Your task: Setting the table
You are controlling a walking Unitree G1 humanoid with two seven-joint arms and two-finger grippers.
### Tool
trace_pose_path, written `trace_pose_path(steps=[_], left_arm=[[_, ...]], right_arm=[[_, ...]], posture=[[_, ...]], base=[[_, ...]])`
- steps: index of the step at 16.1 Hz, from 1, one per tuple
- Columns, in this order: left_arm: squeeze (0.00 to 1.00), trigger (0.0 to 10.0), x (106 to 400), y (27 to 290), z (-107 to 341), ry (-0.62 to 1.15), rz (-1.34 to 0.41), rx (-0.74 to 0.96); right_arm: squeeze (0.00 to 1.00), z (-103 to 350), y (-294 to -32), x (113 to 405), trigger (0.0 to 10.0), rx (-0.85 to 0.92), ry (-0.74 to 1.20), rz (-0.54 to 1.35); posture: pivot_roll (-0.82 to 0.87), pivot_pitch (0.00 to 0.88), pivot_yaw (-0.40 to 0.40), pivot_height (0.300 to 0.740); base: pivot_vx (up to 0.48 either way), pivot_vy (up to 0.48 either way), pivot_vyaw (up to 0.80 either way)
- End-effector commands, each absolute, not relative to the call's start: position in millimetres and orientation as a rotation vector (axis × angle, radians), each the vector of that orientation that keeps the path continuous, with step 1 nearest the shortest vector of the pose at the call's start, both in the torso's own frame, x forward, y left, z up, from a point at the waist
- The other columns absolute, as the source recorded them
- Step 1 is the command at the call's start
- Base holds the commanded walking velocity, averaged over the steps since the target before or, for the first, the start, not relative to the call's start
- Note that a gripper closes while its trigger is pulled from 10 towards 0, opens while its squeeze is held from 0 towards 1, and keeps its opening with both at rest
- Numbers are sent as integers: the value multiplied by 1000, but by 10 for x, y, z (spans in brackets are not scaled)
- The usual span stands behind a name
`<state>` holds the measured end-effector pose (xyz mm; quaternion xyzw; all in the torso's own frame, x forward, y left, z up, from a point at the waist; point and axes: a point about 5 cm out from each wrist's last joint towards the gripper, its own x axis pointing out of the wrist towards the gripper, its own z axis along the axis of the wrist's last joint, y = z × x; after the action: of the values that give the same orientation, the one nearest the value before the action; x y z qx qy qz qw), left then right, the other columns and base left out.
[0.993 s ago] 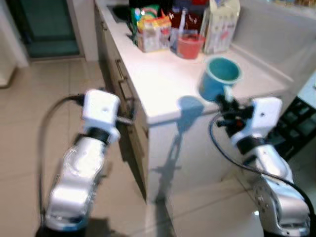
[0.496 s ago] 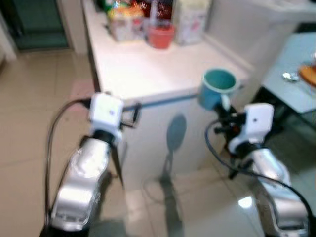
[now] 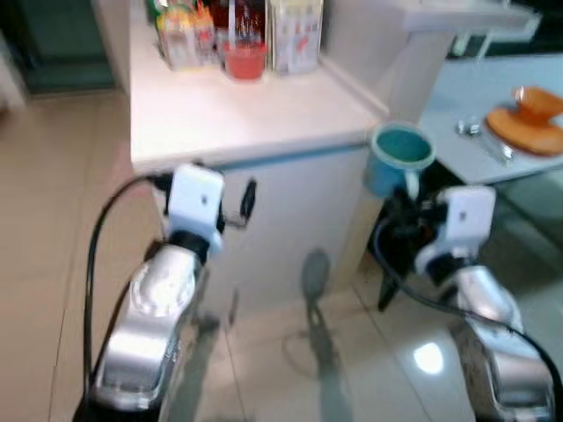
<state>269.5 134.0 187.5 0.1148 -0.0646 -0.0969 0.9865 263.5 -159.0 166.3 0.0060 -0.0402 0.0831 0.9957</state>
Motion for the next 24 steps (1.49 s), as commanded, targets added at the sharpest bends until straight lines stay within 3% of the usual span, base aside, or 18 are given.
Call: trace_pose_path(steps=[1,12,24], left_arm=[[0,10000,2694,1399,1881,-131,-170,242],[0,10000,2711,1359,1861,-134,-185,241],[0,10000,2764,1343,1819,-137,-180,230]], right_arm=[[0,1711,-1539,2657,10000,14,-102,180],[0,1691,-1635,2675,10000,8,-110,118],[0,1616,-1797,2690,10000,24,-80,24]], posture=[[78,0,-47,740],[59,0,-38,740],[24,0,-39,740]], base=[[0,-390,800],[0,-395,800],[0,-396,-67]])
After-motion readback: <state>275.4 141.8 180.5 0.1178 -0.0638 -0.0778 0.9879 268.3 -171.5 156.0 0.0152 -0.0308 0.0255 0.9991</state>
